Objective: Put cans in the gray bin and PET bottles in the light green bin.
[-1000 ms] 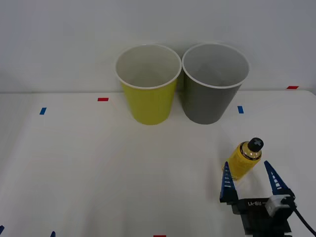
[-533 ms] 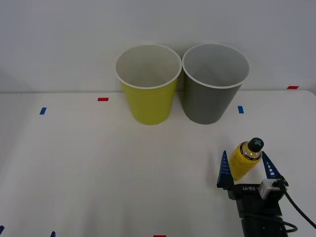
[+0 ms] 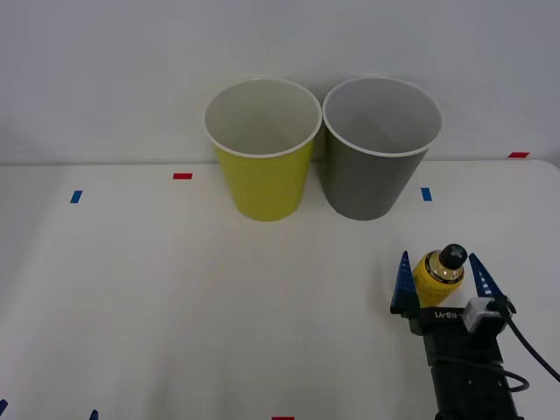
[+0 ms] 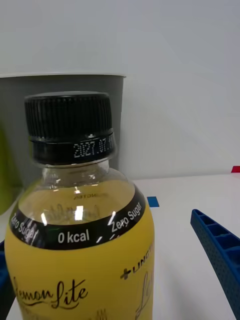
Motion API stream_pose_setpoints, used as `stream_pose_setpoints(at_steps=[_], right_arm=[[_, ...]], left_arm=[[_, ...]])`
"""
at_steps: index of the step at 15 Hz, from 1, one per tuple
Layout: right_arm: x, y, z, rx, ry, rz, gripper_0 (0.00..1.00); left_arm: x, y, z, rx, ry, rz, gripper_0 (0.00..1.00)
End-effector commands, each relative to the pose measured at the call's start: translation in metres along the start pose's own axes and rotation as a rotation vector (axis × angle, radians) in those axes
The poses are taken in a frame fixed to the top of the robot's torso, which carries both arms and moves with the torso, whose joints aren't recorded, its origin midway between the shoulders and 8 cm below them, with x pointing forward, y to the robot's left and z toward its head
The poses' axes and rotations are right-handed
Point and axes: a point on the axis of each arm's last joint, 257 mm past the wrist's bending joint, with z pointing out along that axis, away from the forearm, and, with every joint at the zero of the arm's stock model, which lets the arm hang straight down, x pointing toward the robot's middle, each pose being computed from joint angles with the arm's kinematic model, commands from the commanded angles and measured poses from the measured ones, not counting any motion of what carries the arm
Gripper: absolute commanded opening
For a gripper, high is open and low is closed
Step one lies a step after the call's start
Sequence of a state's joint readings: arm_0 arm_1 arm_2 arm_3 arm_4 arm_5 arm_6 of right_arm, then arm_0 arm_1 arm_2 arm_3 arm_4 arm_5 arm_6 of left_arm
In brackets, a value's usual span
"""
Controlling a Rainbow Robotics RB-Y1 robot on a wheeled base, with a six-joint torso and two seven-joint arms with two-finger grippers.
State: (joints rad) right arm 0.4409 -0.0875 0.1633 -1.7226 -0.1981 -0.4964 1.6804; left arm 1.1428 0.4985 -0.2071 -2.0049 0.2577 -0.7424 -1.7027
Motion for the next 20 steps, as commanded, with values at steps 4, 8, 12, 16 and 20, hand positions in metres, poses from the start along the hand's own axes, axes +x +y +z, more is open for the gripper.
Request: stream_pose_setpoints(at_steps=[4, 8, 12, 16, 20], right_arm=[[0.000, 0.002, 0.000, 0.001, -0.001, 0.027, 0.27], [0.001, 0.001, -0.001, 0.006, 0.003, 0.041, 0.05], [-0.001, -0.002, -0.003, 0.011, -0.004, 0.037, 0.03], [-0.007, -0.002, -0.009, 0.009, -0.007, 0.036, 0.01], [-0.007, -0.001, -0.010, 0.007, -0.005, 0.028, 0.00]], left_arm=[[0.000, 0.000, 0.000, 0.000, 0.000, 0.000, 1.00], [0.000, 0.000, 0.000, 0.000, 0.000, 0.000, 1.00], [0.000, 0.000, 0.000, 0.000, 0.000, 0.000, 1.00], [0.000, 0.000, 0.000, 0.000, 0.000, 0.000, 1.00], [0.000, 0.000, 0.000, 0.000, 0.000, 0.000, 1.00]])
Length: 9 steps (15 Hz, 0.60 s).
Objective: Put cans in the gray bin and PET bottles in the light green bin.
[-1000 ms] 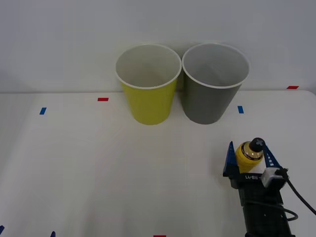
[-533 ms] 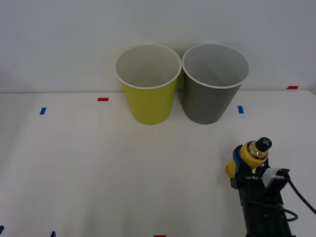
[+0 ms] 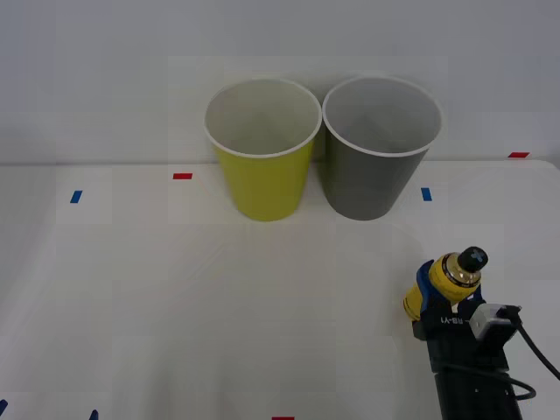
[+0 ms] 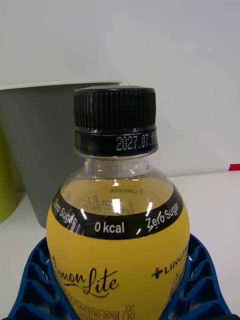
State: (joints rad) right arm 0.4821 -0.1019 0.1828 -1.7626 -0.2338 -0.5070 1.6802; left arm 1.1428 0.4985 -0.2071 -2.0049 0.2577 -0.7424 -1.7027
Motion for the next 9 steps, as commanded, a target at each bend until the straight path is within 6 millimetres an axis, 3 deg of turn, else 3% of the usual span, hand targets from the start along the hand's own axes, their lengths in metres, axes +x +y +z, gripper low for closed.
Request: stream_pose_setpoints(at_steps=[1, 4, 9], right_arm=[[0.000, -0.001, -0.001, 0.004, -0.001, -0.001, 0.00], [-0.014, 0.000, 0.000, -0.002, 0.004, -0.003, 0.00], [-0.058, 0.009, 0.012, -0.024, 0.079, 0.018, 0.00]], left_arm=[[0.000, 0.000, 0.000, 0.000, 0.000, 0.000, 1.00], [0.000, 0.000, 0.000, 0.000, 0.000, 0.000, 1.00], [0.000, 0.000, 0.000, 0.000, 0.000, 0.000, 1.00]])
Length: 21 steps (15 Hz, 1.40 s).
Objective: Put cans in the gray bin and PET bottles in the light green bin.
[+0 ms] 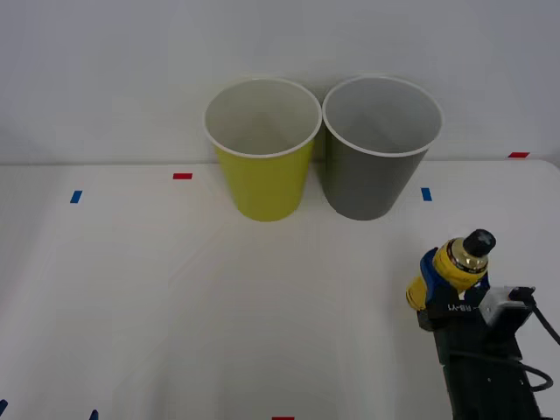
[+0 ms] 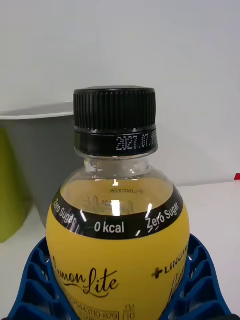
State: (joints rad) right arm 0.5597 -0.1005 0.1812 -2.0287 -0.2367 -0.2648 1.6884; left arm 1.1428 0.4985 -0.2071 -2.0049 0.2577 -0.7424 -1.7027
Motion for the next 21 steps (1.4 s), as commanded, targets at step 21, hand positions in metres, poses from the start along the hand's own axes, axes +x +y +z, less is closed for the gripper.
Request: stream_pose_setpoints(at_steps=[21], right_arm=[[-0.151, 0.052, 0.069, -0.024, 0.195, 0.092, 0.00]], left_arm=[[0.000, 0.000, 0.000, 0.000, 0.000, 0.000, 1.00]])
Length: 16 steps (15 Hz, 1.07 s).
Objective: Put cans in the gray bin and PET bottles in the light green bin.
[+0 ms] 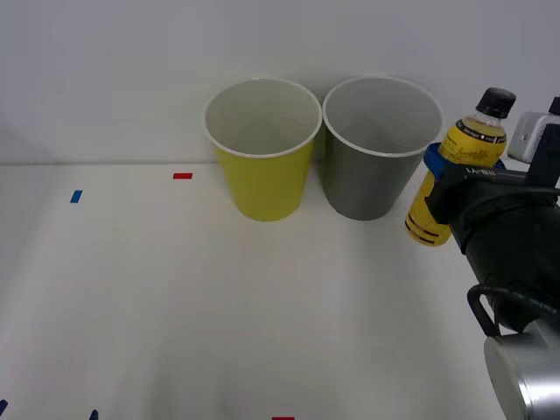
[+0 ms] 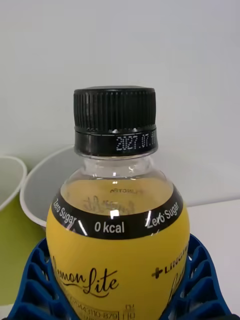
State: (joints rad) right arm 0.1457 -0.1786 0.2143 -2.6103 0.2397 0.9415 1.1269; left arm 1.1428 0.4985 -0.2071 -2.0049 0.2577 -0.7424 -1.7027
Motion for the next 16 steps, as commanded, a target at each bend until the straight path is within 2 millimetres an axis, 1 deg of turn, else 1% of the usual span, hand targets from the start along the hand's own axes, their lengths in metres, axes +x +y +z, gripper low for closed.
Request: stream_pose_setpoints(at_steps=[1, 2, 4, 6, 7, 8, 11, 12, 14, 16], right_arm=[[-0.019, 0.011, 0.006, -0.032, -0.012, 0.021, 0.00], [-0.023, 0.013, 0.008, -0.025, -0.005, 0.014, 0.00], [-0.030, 0.025, 0.012, -0.028, 0.028, -0.002, 0.00], [-0.047, 0.038, 0.015, -0.039, 0.023, -0.012, 0.00], [-0.058, 0.047, 0.016, -0.060, 0.009, -0.020, 0.00], [-0.064, 0.053, 0.016, -0.079, -0.001, -0.026, 0.00], [-0.088, 0.084, 0.013, -0.189, -0.043, -0.056, 0.00], [-0.103, 0.098, 0.011, -0.234, -0.071, -0.059, 0.00], [-0.117, 0.123, 0.023, -0.294, -0.075, -0.072, 0.00], [-0.125, 0.143, 0.040, -0.336, -0.058, -0.079, 0.00]], left_arm=[[0.000, 0.000, 0.000, 0.000, 0.000, 0.000, 1.00], [0.000, 0.000, 0.000, 0.000, 0.000, 0.000, 1.00], [0.000, 0.000, 0.000, 0.000, 0.000, 0.000, 1.00], [0.000, 0.000, 0.000, 0.000, 0.000, 0.000, 1.00], [0.000, 0.000, 0.000, 0.000, 0.000, 0.000, 1.00], [0.000, 0.000, 0.000, 0.000, 0.000, 0.000, 1.00], [0.000, 0.000, 0.000, 0.000, 0.000, 0.000, 1.00], [0.000, 0.000, 0.000, 0.000, 0.000, 0.000, 1.00], [0.000, 0.000, 0.000, 0.000, 0.000, 0.000, 1.00], [0.000, 0.000, 0.000, 0.000, 0.000, 0.000, 1.00]])
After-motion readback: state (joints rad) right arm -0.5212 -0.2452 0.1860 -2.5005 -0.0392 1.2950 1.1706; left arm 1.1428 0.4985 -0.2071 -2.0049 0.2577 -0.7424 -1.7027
